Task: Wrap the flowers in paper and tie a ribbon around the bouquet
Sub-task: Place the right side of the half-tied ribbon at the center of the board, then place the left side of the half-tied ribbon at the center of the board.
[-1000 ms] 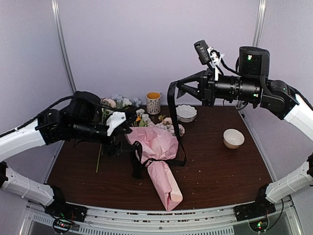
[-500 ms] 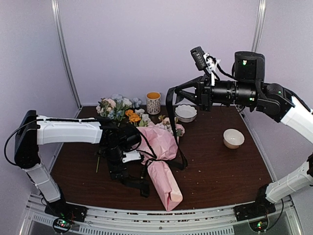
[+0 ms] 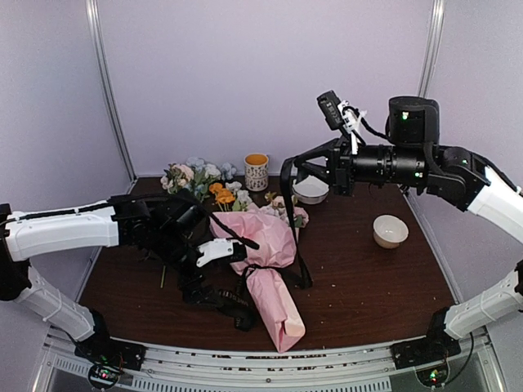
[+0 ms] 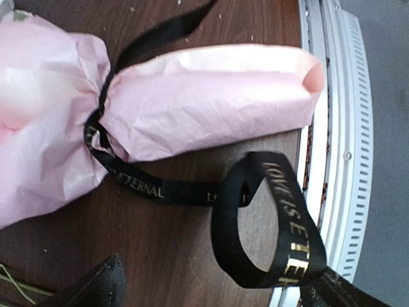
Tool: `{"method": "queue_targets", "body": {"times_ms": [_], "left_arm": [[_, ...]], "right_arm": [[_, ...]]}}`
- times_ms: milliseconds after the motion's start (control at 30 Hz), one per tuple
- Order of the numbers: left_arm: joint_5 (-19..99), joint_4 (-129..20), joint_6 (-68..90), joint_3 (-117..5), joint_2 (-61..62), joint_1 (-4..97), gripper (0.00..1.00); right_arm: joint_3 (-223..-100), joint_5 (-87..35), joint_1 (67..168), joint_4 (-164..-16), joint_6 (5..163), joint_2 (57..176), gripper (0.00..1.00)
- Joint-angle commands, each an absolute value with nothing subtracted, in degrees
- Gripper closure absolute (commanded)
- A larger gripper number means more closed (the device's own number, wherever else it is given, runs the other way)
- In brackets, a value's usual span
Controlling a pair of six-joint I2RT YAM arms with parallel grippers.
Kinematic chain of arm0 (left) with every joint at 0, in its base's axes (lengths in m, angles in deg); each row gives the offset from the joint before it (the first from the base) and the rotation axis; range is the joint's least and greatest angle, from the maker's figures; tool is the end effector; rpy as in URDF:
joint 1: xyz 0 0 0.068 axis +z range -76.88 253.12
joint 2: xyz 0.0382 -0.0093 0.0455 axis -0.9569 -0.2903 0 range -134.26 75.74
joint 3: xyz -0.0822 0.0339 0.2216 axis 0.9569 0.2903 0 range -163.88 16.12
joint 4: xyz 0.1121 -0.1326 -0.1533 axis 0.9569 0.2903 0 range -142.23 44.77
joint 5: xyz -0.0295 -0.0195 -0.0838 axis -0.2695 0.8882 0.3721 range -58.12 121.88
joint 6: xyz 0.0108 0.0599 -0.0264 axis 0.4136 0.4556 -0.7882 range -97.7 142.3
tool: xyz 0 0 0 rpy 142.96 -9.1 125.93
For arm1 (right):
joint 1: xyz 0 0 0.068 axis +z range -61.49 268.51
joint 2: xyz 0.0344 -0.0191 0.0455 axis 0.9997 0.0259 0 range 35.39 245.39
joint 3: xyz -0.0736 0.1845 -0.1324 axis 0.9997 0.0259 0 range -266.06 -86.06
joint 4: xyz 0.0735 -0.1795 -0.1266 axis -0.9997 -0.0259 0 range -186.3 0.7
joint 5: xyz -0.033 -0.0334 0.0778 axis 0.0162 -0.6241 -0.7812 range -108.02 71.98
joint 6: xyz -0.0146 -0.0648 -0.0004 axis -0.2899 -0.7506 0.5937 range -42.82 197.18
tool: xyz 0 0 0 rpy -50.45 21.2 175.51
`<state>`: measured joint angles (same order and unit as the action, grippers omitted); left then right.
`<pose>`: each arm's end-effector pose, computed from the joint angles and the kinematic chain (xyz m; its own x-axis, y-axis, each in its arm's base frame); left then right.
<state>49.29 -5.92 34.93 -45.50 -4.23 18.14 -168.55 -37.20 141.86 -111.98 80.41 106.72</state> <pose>0.1330 -0.2174 0.2164 -0.3193 0.8189 -0.4769 0.9476 0.2702 -0.1703 0.1444 0.2231 0.4054 -0.1726 -0.1427 -0.9746 -0.9417 0.3140 0.1208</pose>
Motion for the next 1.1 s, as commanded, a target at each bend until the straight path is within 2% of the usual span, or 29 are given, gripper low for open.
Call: {"method": "queue_targets", "body": {"times_ms": [0,100,200,233,300,333,367,400,467,500,633,700,800,933,1067], "left_arm": [[50.2,-14.83,32.56,-44.9,-0.64,19.02,0.02],[48.31,-13.43,31.83,-45.14,-0.94,20.03,0.02],[47.32,-12.95,31.21,-45.24,-1.16,20.68,0.02],[47.0,-12.85,30.89,-45.19,-1.06,20.99,0.02],[46.95,-12.85,30.07,-44.79,-0.22,22.49,0.02],[46.91,-13.06,29.3,-44.4,0.51,23.86,0.02],[46.8,-13.09,28.37,-44.06,0.95,25.42,0.02],[46.86,-12.84,27.77,-43.97,1.1,26.96,0.02],[46.75,-12.16,27.74,-44.08,1.12,28.09,0.02],[47.35,-12.21,27.95,-44.19,1.12,28.14,0.02],[47.87,-13.07,27.59,-44.6,1.43,28.12,0.02],[47.68,-13.76,27.5,-44.42,1.87,28.12,0.02],[47.61,-14.12,27.35,-44.26,2.53,28.17,0.02],[47.29,-14.46,26.54,-43.76,3.53,28.17,0.02],[47.83,-15.06,26.06,-42.96,4.33,28.19,0.02]], "right_arm": [[-165.31,-32.81,141.87,-115.15,81.19,107.39,1.0],[-163.88,-26.87,141.47,-121.37,82.27,111.32,0.98],[-163.04,-19.05,137.21,-128.49,88.21,115.08,0.83],[-162.46,-18.51,134.76,-130.22,90.25,115.97,0.83],[-159.75,-20.89,130.08,-130.79,93.01,116.08,0.95],[-157.69,-23.02,128.55,-129.13,93.46,115.23,0.98],[-155.65,-24.34,127.87,-126.82,93.55,113.88,0.95],[-154.18,-25.2,127.81,-124.9,93.25,112.63,0.89],[-153.93,-27.62,128.07,-124.03,92.09,111.19,0.62],[-154.34,-28.76,128.49,-123.93,91.05,110.73,0.53],[-151.63,-38.65,136.84,-112.66,85.15,108.37,0.31],[-149.4,-44.82,141.89,-103.95,85.55,110.34,0.24],[-149.28,-46.42,147.0,-94.12,90.12,118.38,0.23],[-153.53,-46.56,150.23,-89.82,92.67,128.44,0.3],[-154.52,-45.6,152.13,-84.03,96.01,133.78,0.33]]}}
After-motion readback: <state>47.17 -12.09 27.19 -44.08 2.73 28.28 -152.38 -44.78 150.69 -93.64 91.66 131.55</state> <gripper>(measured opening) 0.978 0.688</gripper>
